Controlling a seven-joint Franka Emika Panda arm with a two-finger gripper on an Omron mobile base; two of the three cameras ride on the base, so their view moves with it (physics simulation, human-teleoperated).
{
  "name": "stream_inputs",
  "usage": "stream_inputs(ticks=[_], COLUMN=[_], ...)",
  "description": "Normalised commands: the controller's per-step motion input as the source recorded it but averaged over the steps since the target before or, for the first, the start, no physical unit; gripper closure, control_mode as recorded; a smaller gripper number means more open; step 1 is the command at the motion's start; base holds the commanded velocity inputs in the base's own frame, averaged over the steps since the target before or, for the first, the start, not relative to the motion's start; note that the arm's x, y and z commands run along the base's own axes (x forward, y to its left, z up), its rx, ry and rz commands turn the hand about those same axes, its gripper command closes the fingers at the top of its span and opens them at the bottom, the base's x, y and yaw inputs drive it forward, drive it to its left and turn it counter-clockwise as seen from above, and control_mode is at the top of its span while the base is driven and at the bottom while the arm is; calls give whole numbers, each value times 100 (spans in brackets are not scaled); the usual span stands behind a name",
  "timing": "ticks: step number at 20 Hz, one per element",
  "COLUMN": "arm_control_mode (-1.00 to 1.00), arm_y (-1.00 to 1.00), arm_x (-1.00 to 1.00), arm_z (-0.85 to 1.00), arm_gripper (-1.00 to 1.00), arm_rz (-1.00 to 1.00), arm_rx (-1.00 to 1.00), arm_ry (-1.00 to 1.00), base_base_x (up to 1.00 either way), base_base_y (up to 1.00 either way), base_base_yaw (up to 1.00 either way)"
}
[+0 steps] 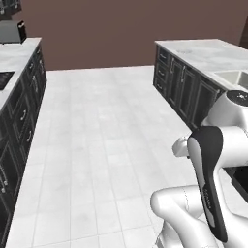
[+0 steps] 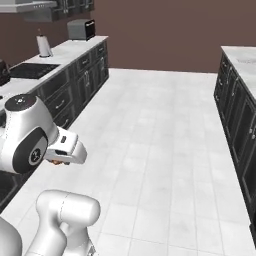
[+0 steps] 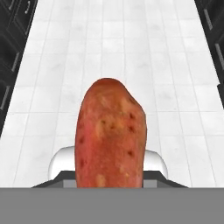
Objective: Pick sweet potato from the fridge and place it on the plate on the counter.
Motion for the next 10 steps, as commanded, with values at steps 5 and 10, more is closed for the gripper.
stream_inputs(ticks=[5,10], arm_control_mode=[100,100], arm_y=[0,0], arm_x=[0,0], arm_z=[0,0], arm_gripper=[100,100], arm_rz=[0,0], arm_rx=[0,0], arm_ry=[0,0], base_base_x=[100,100], base_base_y=[0,4], base_base_yaw=[-8,-4])
